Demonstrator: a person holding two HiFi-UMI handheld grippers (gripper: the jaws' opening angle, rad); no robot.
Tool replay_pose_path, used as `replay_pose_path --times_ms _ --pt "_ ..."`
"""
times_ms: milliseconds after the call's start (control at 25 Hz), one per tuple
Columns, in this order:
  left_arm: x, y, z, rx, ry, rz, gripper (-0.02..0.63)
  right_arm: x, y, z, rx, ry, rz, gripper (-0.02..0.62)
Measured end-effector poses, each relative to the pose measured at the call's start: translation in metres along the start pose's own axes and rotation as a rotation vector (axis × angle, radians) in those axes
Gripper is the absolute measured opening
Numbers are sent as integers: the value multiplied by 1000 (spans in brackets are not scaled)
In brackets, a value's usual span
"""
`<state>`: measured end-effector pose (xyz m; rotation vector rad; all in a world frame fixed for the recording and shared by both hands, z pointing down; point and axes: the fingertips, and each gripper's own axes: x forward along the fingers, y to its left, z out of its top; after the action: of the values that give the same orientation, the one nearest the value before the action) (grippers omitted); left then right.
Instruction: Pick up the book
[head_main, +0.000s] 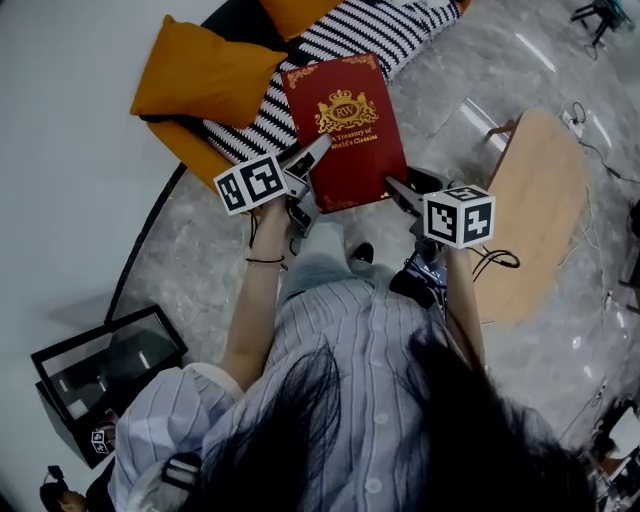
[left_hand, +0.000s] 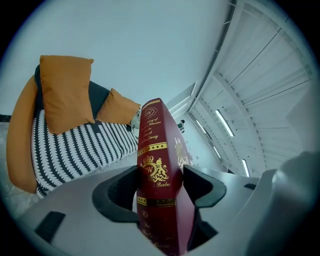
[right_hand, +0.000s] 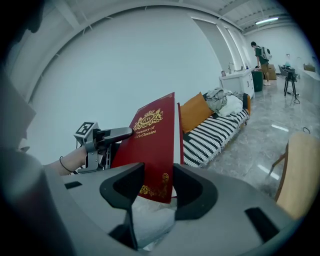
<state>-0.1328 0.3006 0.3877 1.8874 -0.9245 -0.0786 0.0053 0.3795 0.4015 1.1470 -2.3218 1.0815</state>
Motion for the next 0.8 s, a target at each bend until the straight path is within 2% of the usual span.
replay_pose_path --times_ms 120,440,800 --pt "7 7 12 -10 10 3 293 11 -2 9 22 10 3 189" --pt "3 -2 4 -4 12 9 291 1 -2 3 28 1 10 187" --pt "15 21 32 -44 30 12 291 28 -1 25 36 33 -6 187"
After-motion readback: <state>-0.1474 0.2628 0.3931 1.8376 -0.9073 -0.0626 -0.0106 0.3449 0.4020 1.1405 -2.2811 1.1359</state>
